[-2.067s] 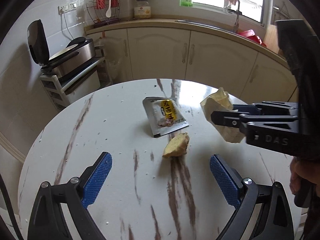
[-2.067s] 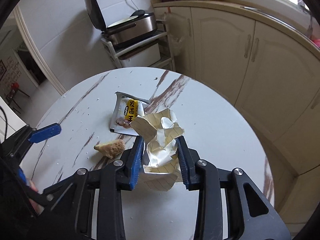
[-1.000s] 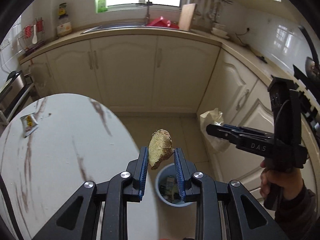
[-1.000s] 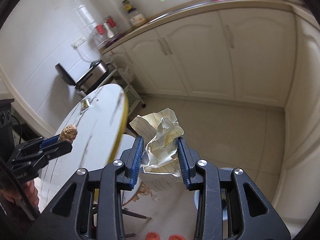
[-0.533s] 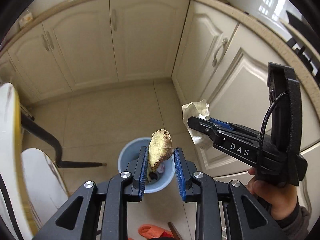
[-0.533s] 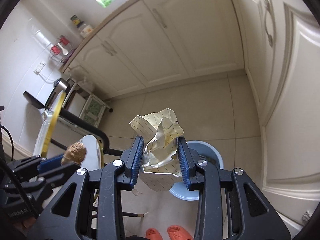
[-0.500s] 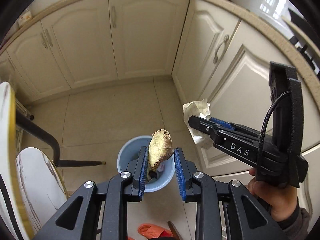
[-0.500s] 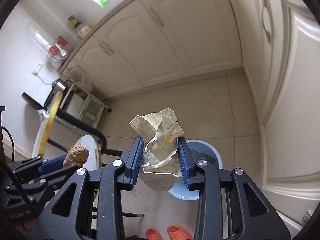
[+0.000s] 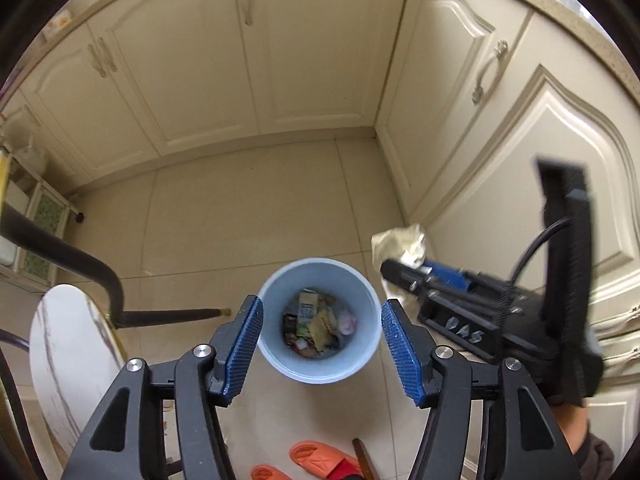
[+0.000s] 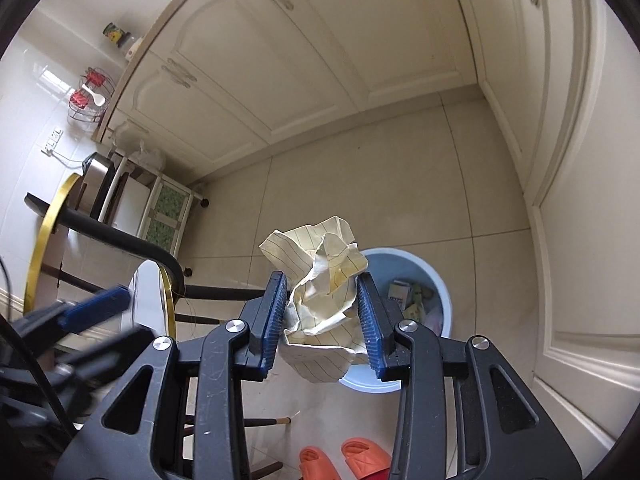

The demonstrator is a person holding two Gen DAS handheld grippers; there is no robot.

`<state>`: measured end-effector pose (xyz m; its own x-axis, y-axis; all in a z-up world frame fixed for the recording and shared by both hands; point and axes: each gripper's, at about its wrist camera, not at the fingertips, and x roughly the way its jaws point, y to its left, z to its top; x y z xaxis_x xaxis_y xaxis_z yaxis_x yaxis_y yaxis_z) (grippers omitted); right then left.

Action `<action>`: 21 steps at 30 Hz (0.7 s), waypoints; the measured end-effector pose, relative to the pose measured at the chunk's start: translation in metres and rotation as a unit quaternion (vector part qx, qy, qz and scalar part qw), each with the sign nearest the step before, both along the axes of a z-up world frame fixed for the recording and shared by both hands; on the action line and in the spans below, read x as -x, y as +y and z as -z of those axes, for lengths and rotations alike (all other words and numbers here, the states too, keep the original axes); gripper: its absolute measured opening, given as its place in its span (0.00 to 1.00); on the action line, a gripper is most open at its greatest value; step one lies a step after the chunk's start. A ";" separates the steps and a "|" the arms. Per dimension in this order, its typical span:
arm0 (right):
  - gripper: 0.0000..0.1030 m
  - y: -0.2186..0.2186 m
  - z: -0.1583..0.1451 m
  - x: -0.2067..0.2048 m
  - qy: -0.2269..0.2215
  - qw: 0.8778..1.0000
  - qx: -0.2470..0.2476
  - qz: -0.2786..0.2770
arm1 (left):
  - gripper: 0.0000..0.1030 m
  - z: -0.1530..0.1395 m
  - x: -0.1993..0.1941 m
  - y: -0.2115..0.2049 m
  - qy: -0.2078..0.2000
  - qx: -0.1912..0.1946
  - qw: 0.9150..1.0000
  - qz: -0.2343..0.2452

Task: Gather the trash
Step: 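Carry the bread crust and crumpled paper over the blue bin and release both, then return the left tool to the table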

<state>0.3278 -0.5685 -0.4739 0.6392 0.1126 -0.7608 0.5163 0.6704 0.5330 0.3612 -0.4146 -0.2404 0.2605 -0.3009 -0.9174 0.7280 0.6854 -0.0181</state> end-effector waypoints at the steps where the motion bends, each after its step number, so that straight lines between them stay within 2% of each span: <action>1: 0.36 0.001 0.005 -0.001 0.001 1.000 -0.005 -0.003 | 0.56 -0.006 0.002 0.003 -0.005 0.006 1.000 0.000; 3: 0.38 0.005 0.011 -0.004 0.009 1.000 -0.006 -0.006 | 0.58 -0.017 0.011 0.013 -0.013 0.014 1.000 -0.001; 6: 0.50 0.009 0.014 -0.005 0.010 1.000 -0.010 -0.006 | 0.62 -0.038 0.020 0.026 -0.029 0.032 0.999 0.001; 8: 0.68 0.012 0.011 -0.002 0.011 1.000 -0.007 0.000 | 0.63 -0.052 0.028 0.039 -0.035 0.044 0.998 -0.001; 11: 0.69 0.017 -0.001 0.005 0.004 1.000 -0.002 0.004 | 0.63 -0.071 0.041 0.062 -0.053 0.056 0.997 -0.004; 16: 0.70 0.035 -0.049 0.018 -0.024 0.999 0.026 0.001 | 0.63 -0.104 0.059 0.113 -0.075 0.080 0.994 -0.019; 17: 0.73 0.041 -0.063 0.020 -0.032 0.999 0.037 0.000 | 0.63 -0.120 0.068 0.122 -0.081 0.086 0.993 -0.022; 19: 0.80 0.053 -0.092 0.024 -0.053 0.997 0.058 -0.007 | 0.67 -0.143 0.077 0.146 -0.092 0.101 0.990 -0.025; 21: 0.84 0.067 -0.121 0.028 -0.074 0.994 0.079 -0.016 | 0.75 -0.162 0.082 0.172 -0.109 0.111 0.987 -0.032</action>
